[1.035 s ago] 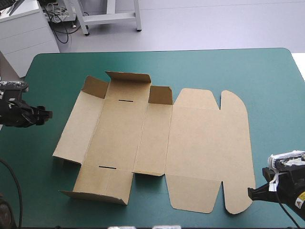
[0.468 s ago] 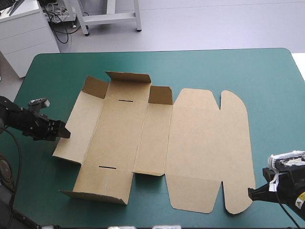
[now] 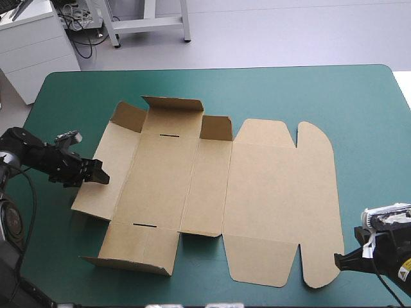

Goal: Fold the box

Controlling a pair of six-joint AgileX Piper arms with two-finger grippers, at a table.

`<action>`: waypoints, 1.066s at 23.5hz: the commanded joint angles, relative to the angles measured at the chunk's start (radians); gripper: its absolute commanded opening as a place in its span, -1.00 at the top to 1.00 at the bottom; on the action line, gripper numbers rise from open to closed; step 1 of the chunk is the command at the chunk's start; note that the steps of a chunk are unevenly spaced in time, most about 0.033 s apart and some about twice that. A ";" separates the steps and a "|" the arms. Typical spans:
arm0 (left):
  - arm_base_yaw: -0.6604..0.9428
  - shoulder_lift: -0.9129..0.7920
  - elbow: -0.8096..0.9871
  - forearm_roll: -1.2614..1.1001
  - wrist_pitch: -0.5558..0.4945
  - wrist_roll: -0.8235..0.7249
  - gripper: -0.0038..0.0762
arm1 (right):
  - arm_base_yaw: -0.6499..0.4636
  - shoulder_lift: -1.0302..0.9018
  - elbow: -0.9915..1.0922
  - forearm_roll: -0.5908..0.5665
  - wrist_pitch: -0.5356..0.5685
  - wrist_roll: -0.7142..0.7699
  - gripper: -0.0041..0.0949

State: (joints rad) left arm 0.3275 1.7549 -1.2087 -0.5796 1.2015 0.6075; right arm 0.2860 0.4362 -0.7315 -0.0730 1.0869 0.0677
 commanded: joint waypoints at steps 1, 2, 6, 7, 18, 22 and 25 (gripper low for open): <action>-0.070 -0.042 -0.027 0.010 0.105 -0.060 -0.05 | -0.004 0.009 -0.022 -0.011 -0.051 -0.005 0.96; -0.086 -0.042 -0.027 0.027 0.105 -0.074 -0.03 | -0.004 0.009 -0.022 -0.011 -0.051 -0.005 0.96; -0.142 -0.053 -0.027 0.062 0.105 -0.112 0.00 | -0.004 0.009 -0.022 -0.011 -0.051 -0.005 0.96; -0.144 -0.058 -0.027 0.062 0.105 -0.114 0.00 | -0.004 0.009 -0.022 -0.011 -0.051 -0.005 0.96; -0.144 -0.093 -0.027 0.119 0.105 -0.266 0.98 | -0.004 0.009 -0.022 -0.011 -0.043 -0.005 0.96; -0.146 -0.110 -0.034 0.130 0.105 -0.248 0.98 | -0.004 0.009 -0.022 -0.011 -0.036 -0.005 0.96; -0.162 -0.119 -0.081 0.155 0.105 -0.242 0.98 | -0.004 0.009 -0.022 -0.011 -0.033 -0.005 0.96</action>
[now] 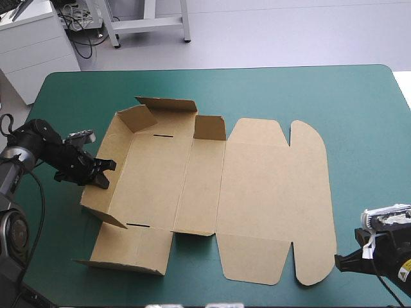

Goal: Fold the box

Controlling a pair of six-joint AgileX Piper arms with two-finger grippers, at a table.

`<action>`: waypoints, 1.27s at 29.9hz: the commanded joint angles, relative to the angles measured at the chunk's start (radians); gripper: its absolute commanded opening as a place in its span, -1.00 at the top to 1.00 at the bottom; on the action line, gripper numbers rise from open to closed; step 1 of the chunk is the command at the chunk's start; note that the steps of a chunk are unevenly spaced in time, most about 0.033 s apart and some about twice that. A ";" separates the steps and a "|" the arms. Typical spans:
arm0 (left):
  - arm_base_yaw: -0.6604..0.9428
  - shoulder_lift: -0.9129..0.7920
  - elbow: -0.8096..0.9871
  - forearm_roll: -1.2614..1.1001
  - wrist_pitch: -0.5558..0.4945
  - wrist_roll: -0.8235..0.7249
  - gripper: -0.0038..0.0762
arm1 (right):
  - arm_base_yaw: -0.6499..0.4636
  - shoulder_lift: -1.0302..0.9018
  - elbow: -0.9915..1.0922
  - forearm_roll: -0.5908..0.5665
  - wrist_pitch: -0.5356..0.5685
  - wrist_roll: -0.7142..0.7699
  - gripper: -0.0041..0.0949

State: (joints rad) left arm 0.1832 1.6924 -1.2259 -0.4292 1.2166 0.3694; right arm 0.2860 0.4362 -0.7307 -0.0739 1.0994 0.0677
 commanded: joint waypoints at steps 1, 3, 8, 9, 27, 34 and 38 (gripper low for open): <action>-0.033 -0.058 -0.086 0.004 0.090 -0.004 0.98 | -0.004 0.009 -0.023 -0.010 -0.046 -0.005 0.96; -0.084 -0.065 -0.129 0.021 0.090 -0.004 0.98 | -0.004 0.009 -0.023 -0.010 -0.046 -0.005 0.96; -0.290 -0.067 -0.274 0.267 0.085 -0.020 0.98 | -0.004 0.009 -0.023 -0.010 -0.010 -0.005 0.96; -0.330 -0.067 -0.301 0.323 0.085 -0.020 0.98 | -0.004 0.009 -0.023 -0.010 0.000 -0.005 0.96; -0.927 -0.067 -0.374 1.158 -0.197 0.018 0.98 | -0.004 0.009 -0.023 -0.002 0.058 -0.001 0.96; -1.065 -0.092 -0.224 1.382 -0.273 -0.128 0.98 | -0.004 0.009 -0.023 -0.002 0.048 0.002 0.96; -1.147 -0.130 -0.104 1.588 -0.316 -0.321 0.98 | -0.004 0.009 -0.023 -0.002 0.037 0.002 0.96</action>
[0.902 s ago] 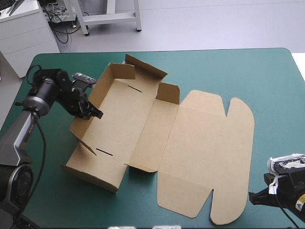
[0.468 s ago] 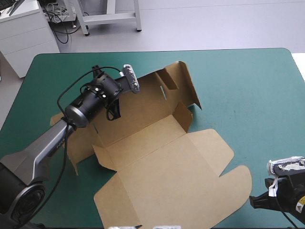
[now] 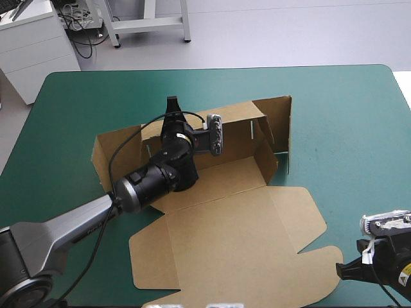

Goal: Fold the box

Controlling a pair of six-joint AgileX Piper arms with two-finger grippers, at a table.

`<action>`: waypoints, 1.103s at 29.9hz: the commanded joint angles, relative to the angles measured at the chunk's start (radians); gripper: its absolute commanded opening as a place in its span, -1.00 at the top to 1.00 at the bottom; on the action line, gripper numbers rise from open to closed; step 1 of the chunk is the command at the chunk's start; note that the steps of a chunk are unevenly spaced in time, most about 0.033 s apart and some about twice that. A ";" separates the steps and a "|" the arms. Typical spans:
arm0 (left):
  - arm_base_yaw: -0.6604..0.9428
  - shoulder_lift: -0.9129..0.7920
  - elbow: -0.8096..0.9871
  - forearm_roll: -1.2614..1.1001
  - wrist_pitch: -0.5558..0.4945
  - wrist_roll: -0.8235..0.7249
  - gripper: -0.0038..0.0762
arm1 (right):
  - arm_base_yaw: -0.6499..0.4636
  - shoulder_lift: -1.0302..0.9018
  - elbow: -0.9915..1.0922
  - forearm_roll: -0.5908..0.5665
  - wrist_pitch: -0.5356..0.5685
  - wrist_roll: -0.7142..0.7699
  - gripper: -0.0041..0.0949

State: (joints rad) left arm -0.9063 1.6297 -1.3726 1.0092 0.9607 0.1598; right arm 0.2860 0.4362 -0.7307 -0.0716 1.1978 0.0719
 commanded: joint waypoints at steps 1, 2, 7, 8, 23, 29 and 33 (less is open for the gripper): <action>-0.072 -0.075 0.064 0.199 -0.060 -0.145 0.98 | -0.004 0.009 -0.023 -0.005 -0.060 -0.002 0.96; -0.088 -0.085 0.091 0.250 -0.062 -0.190 0.98 | -0.004 0.009 -0.023 -0.005 -0.064 -0.002 0.96; -0.134 -0.134 0.217 0.507 -0.083 -0.417 0.98 | -0.004 0.009 -0.023 -0.005 -0.064 0.006 0.96; -0.138 -0.145 0.244 0.565 -0.092 -0.466 0.98 | -0.004 0.009 -0.023 -0.005 -0.064 0.009 0.96; -0.136 -0.055 0.325 0.686 -0.038 -0.683 0.98 | -0.004 0.011 -0.023 0.072 -0.087 0.009 0.96; -0.136 -0.041 0.325 0.725 0.036 -0.718 0.98 | -0.004 0.011 -0.023 0.077 -0.087 0.009 0.83; -0.136 -0.041 0.325 0.732 0.058 -0.732 0.98 | -0.004 0.011 -0.023 0.072 -0.089 0.001 0.46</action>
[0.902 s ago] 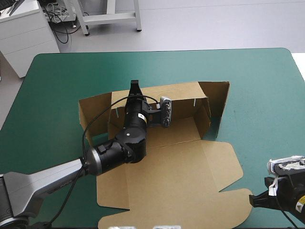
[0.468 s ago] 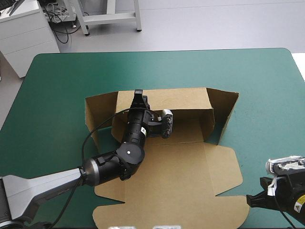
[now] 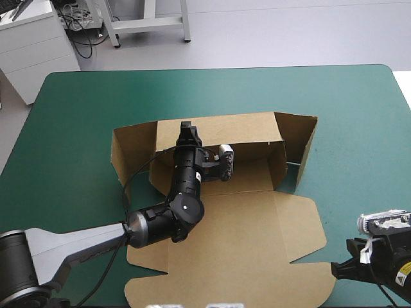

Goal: Fold the box

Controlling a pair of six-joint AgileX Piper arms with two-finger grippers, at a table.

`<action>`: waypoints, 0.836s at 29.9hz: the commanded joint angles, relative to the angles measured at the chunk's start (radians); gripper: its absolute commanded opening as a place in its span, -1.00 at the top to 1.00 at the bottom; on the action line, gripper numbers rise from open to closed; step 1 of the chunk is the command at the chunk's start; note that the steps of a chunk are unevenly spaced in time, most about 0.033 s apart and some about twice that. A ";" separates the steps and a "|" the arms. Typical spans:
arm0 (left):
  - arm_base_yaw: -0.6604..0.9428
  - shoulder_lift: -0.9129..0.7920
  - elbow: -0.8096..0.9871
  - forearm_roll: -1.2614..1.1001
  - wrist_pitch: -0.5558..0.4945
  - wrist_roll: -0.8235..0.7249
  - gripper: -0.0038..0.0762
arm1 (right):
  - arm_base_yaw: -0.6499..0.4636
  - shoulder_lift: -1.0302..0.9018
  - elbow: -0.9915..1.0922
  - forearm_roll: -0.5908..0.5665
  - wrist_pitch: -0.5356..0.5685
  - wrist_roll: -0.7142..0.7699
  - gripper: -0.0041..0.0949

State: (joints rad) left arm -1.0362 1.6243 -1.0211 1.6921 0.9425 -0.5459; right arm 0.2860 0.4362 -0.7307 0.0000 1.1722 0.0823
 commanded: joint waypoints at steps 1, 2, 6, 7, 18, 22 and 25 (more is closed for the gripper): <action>-0.006 -0.036 -0.026 0.049 0.078 -0.036 0.98 | -0.004 0.011 -0.023 0.000 -0.068 -0.009 0.34; -0.006 -0.036 -0.026 0.049 0.081 -0.039 0.98 | -0.004 0.011 -0.023 0.000 -0.072 -0.009 0.22; -0.006 -0.036 -0.026 0.049 0.083 -0.046 0.98 | -0.004 0.039 -0.034 -0.007 -0.102 0.025 -0.31; -0.006 -0.036 -0.026 0.049 0.083 -0.046 0.98 | -0.004 0.058 -0.044 -0.015 -0.104 0.036 -0.39; -0.037 -0.036 -0.026 0.058 0.098 -0.048 0.98 | -0.004 0.474 -0.328 -0.225 -0.212 0.083 -0.45; -0.037 -0.036 -0.026 0.092 0.105 -0.048 0.98 | -0.005 0.626 -0.530 -0.224 -0.167 0.063 -0.45; -0.037 -0.036 -0.027 0.101 0.108 -0.048 0.98 | -0.018 0.746 -0.670 -0.224 -0.118 0.024 -0.45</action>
State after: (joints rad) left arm -1.0663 1.6293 -1.0211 1.6892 0.9923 -0.5794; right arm 0.2840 1.1096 -1.2772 -0.2016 1.0594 0.1446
